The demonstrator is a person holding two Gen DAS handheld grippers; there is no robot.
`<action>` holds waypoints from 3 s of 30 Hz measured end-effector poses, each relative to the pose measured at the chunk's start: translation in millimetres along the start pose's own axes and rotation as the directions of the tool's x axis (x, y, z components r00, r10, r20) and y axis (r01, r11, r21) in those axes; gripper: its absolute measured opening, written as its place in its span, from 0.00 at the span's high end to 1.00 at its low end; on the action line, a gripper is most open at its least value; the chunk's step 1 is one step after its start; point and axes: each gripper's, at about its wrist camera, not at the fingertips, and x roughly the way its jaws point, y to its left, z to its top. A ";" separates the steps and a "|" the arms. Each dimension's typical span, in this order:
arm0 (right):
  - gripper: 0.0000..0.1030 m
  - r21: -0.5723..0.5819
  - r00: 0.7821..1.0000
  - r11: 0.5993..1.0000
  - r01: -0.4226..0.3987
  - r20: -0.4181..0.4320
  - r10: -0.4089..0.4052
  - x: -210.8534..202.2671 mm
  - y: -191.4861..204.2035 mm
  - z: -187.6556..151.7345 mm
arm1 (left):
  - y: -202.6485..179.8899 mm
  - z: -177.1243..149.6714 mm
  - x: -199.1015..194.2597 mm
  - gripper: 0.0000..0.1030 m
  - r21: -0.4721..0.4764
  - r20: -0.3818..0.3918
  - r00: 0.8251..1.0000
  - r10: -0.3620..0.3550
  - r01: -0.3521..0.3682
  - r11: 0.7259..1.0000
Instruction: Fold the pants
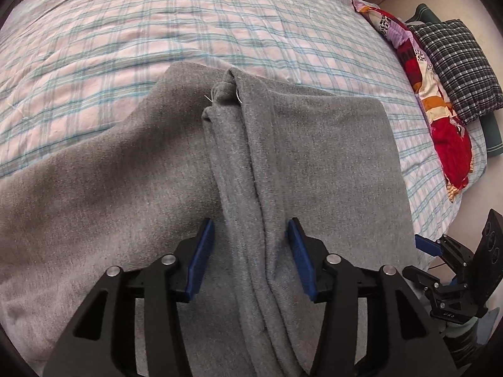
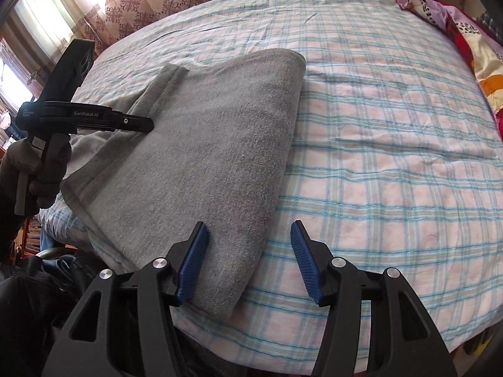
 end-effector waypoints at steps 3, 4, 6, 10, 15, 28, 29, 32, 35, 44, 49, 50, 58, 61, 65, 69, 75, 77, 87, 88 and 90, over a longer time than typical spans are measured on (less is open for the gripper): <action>0.46 0.022 0.999 1.000 -0.005 0.051 0.004 -15.6 -2.9 4.8 | 0.5 -4.0 -18.7 0.41 0.016 0.045 0.997 0.066 -0.067 0.998; 0.46 0.025 0.998 1.000 -0.007 0.061 0.006 -19.5 -2.7 6.2 | -0.2 -5.9 -25.6 0.41 0.026 0.057 0.996 0.073 -0.075 0.997; 0.46 0.013 0.998 1.000 -0.010 0.063 0.009 -22.5 1.4 7.2 | -8.9 -11.4 -38.8 0.40 0.055 0.076 0.995 0.058 -0.062 0.997; 0.46 -0.037 1.000 0.999 -0.006 0.023 0.007 -18.5 16.1 1.3 | -38.7 -34.5 -54.4 0.40 0.162 0.074 0.997 -0.003 -0.009 0.987; 0.45 -0.061 0.998 0.997 0.043 -0.035 -0.045 -3.4 21.1 -9.0 | -64.4 -69.1 -38.9 0.40 0.280 0.027 0.999 0.040 -0.046 0.959; 0.41 -0.089 0.997 0.993 0.078 -0.009 -0.079 -4.6 18.6 -1.1 | -51.7 -82.4 -24.4 0.40 0.287 0.043 0.998 0.047 -0.057 0.956; 0.41 -0.081 0.996 0.993 0.083 0.021 -0.082 -9.6 17.0 5.3 | -50.9 -81.8 -24.3 0.40 0.280 0.043 0.998 0.040 -0.051 0.959; 0.41 -0.039 0.992 0.998 0.042 0.120 -0.037 -20.3 8.2 32.4 | -51.6 -82.7 -23.6 0.38 0.276 0.046 0.998 0.040 -0.051 0.960; 0.41 -0.004 0.983 1.000 -0.021 0.181 0.021 -12.1 2.7 62.9 | -51.8 -83.1 -23.4 0.37 0.269 0.049 0.998 0.035 -0.047 0.962; 0.41 0.044 0.987 0.996 -0.075 0.147 0.068 58.7 -0.4 130.1 | -46.8 -87.9 -22.3 0.36 0.256 0.071 0.997 0.006 -0.024 0.966; 0.44 0.091 0.994 0.994 -0.059 0.095 0.050 91.0 -14.9 137.7 | -42.9 -89.8 -22.8 0.36 0.255 0.079 0.997 -0.016 -0.005 0.967; 0.44 0.087 0.994 0.995 -0.055 0.096 0.047 93.4 -14.6 138.4 | -42.5 -89.8 -22.8 0.36 0.254 0.080 0.997 -0.018 -0.002 0.967; 0.44 0.095 0.990 0.994 -0.052 0.138 0.039 62.1 -17.6 128.2 | -43.9 -89.3 -25.5 0.32 0.256 0.073 0.997 -0.017 -0.002 0.967; 0.44 0.123 0.988 0.990 -0.069 0.147 0.051 36.3 -30.2 107.0 | -46.1 -83.1 -30.1 0.31 0.243 0.062 0.998 -0.017 0.001 0.970; 0.43 0.184 0.991 0.978 -0.097 0.110 0.078 13.2 -47.0 63.5 | -50.8 -69.9 -43.6 0.17 0.234 0.091 0.995 0.028 -0.049 0.971; 0.43 0.236 0.989 0.962 -0.139 0.081 0.123 1.3 -51.9 20.4 | -58.4 -56.2 -58.0 0.16 0.234 0.141 0.989 0.048 -0.080 0.969; 0.43 0.305 0.972 0.924 -0.232 0.037 0.232 2.0 -47.0 -13.0 | -86.1 -37.4 -56.4 0.16 0.245 0.138 0.990 0.013 -0.047 0.968; 0.43 0.316 0.972 0.921 -0.229 0.015 0.236 4.2 -43.8 -17.2 | -96.8 -30.1 -48.2 0.16 0.250 0.119 0.993 -0.003 -0.027 0.968; 0.62 0.349 0.946 0.890 -0.295 -0.026 0.324 19.7 -34.0 -22.0 | -130.8 15.8 -0.5 0.16 0.199 0.000 0.999 -0.051 0.050 0.979; 0.66 0.356 0.938 0.880 -0.315 -0.026 0.346 21.6 -33.9 -22.4 | -135.4 19.2 4.1 0.16 0.204 -0.008 0.999 -0.047 0.047 0.978; 0.70 0.344 0.940 0.885 -0.315 -0.018 0.341 21.4 -30.8 -21.8 | -144.1 25.2 13.8 0.16 0.217 -0.024 0.999 -0.030 0.034 0.976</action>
